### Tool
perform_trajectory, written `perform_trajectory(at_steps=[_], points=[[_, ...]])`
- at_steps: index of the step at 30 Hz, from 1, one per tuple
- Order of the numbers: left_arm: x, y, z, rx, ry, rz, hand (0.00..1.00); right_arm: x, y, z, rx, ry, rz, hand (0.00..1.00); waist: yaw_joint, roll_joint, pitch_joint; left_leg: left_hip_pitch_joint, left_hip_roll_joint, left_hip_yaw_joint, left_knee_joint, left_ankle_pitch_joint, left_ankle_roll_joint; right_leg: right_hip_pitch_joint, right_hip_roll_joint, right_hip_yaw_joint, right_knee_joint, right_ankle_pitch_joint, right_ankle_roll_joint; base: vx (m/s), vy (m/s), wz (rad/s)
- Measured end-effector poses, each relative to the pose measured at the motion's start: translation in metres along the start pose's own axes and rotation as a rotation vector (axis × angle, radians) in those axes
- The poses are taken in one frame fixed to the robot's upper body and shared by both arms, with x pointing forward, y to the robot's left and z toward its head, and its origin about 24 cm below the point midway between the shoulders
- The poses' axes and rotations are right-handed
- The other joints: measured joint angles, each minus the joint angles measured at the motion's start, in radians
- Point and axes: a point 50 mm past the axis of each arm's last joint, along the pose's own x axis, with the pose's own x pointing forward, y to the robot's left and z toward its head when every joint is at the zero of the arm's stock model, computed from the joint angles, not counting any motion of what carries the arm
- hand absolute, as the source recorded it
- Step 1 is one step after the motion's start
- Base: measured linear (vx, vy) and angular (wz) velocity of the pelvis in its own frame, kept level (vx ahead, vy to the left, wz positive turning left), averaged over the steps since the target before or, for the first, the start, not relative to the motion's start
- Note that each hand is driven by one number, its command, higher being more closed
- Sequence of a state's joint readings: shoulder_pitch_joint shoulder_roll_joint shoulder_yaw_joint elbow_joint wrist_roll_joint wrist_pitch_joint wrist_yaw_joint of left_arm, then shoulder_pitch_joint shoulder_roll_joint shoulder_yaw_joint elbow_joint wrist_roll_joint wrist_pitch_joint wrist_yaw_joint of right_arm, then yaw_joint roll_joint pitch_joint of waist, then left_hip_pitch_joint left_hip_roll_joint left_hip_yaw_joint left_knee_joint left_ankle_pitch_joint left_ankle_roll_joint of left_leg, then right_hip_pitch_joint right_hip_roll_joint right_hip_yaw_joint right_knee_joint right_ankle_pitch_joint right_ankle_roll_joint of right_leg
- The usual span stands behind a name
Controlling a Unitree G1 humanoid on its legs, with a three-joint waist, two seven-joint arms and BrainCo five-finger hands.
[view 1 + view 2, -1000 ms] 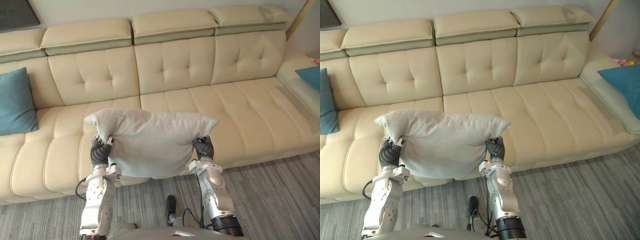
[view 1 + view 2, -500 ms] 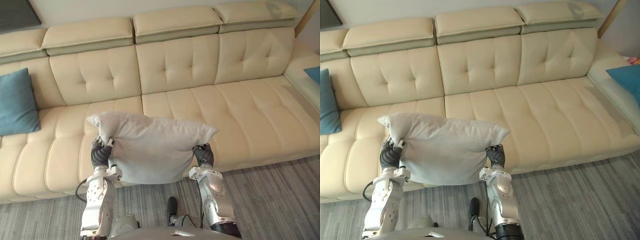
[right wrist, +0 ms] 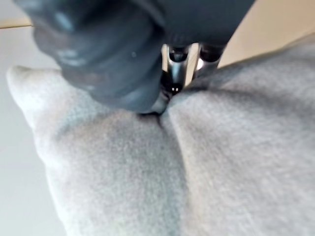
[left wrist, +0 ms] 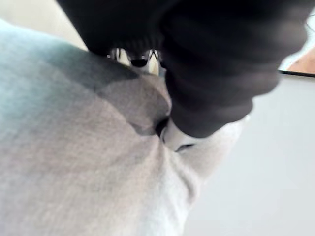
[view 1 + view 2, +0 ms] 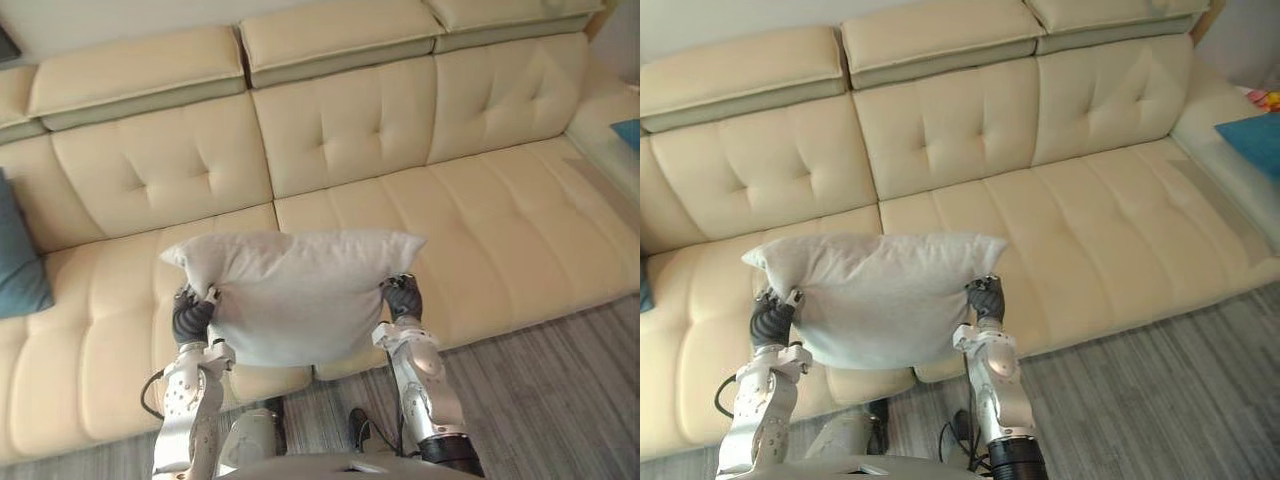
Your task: Pick up cushions and gather them together orderly.
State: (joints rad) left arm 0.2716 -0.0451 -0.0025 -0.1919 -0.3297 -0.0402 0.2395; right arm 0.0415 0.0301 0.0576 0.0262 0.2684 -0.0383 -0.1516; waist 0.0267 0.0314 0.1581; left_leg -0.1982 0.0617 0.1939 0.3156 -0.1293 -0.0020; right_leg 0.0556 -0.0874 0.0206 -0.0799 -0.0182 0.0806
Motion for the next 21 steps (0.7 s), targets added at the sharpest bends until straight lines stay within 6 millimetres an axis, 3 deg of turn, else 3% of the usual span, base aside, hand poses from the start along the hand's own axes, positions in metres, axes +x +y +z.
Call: perform_trajectory(at_steps=[1,4,5,6,7,8,9,10,11,13,17,21], points=[[0.0,-0.001,0.002,-0.007,-0.008,-0.002,1.0,0.001,0.001,0.0,-0.001,-0.001,0.005,1.0,0.002,0.001,-0.001,0.017,-0.012,0.019,0.014,-0.039,0.012,-0.021,-0.016,0.023,0.071,-0.044,0.036,0.3,0.172,-0.52],[0.001,-0.003,0.003,-0.01,-0.014,-0.003,1.0,0.005,-0.001,-0.006,-0.024,0.028,0.009,1.0,-0.004,0.0,-0.001,0.096,-0.031,0.058,-0.031,-0.052,0.029,-0.171,-0.042,-0.003,0.453,-0.158,0.071,0.23,0.109,-0.38],[0.001,-0.003,0.003,-0.008,-0.013,0.001,1.0,0.005,-0.001,-0.009,-0.04,0.037,0.009,1.0,-0.01,0.0,0.0,0.136,-0.035,0.055,-0.06,-0.056,0.038,-0.205,-0.054,-0.034,0.564,-0.159,0.069,0.23,0.065,-0.06],[0.001,-0.002,0.004,0.003,-0.017,-0.001,1.0,0.004,-0.002,-0.012,-0.056,0.051,0.006,1.0,-0.024,-0.003,-0.001,0.201,-0.038,0.05,-0.102,-0.057,0.039,-0.241,-0.076,-0.092,0.69,-0.186,0.022,0.24,0.014,0.1],[0.001,-0.002,0.005,0.008,-0.022,-0.002,1.0,0.004,0.0,-0.013,-0.052,0.053,0.008,1.0,-0.027,-0.007,-0.004,0.221,-0.04,0.046,-0.118,-0.057,0.039,-0.255,-0.086,-0.118,0.716,-0.21,0.004,0.23,-0.049,0.29],[0.003,-0.003,0.009,0.008,-0.037,-0.007,1.0,0.005,0.002,-0.012,-0.049,0.046,0.013,1.0,-0.036,-0.011,-0.007,0.235,-0.04,0.025,-0.132,-0.057,0.039,-0.279,-0.081,-0.142,0.699,-0.241,-0.022,0.23,-0.142,0.58],[0.006,-0.008,0.011,0.003,-0.05,-0.023,1.0,0.007,0.0,-0.009,-0.051,0.035,0.008,1.0,-0.049,-0.013,-0.008,0.23,-0.036,-0.009,-0.13,-0.055,0.034,-0.286,-0.043,-0.124,0.548,-0.225,-0.022,0.17,-0.146,0.75],[0.006,-0.01,0.013,0.007,-0.057,-0.037,1.0,0.005,-0.001,-0.007,-0.046,0.029,0.001,1.0,-0.052,-0.031,-0.013,0.224,-0.058,-0.034,-0.12,-0.062,0.017,-0.27,-0.032,-0.094,0.408,-0.08,-0.031,0.22,-0.186,0.95],[0.007,-0.016,0.01,-0.004,-0.045,-0.047,1.0,0.005,-0.009,-0.005,-0.071,0.021,-0.008,1.0,-0.056,0.01,-0.013,0.218,-0.041,-0.087,-0.116,-0.071,-0.003,-0.237,-0.021,-0.122,0.384,-0.071,-0.024,0.17,-0.099,0.65],[0.005,-0.023,0.007,-0.027,-0.038,-0.06,1.0,0.004,-0.017,-0.004,-0.099,0.022,-0.017,1.0,-0.055,0.036,-0.014,0.224,-0.018,-0.106,-0.119,-0.065,-0.013,-0.179,-0.002,-0.155,0.304,-0.042,-0.031,0.14,-0.072,0.43],[0.005,-0.027,0.009,-0.025,-0.047,-0.08,1.0,-0.006,-0.018,0.004,-0.081,-0.012,-0.018,1.0,-0.047,0.036,-0.016,0.227,-0.015,-0.171,-0.103,-0.055,-0.024,-0.086,0.008,-0.219,0.207,-0.012,-0.03,0.02,-0.039,0.49],[0.006,-0.024,0.014,-0.006,-0.065,-0.086,1.0,-0.005,-0.011,0.011,-0.051,-0.05,-0.009,1.0,-0.033,0.036,-0.017,0.148,-0.012,-0.163,-0.014,-0.046,-0.039,-0.097,0.001,-0.248,0.199,0.0,-0.036,-0.1,0.006,0.34]])
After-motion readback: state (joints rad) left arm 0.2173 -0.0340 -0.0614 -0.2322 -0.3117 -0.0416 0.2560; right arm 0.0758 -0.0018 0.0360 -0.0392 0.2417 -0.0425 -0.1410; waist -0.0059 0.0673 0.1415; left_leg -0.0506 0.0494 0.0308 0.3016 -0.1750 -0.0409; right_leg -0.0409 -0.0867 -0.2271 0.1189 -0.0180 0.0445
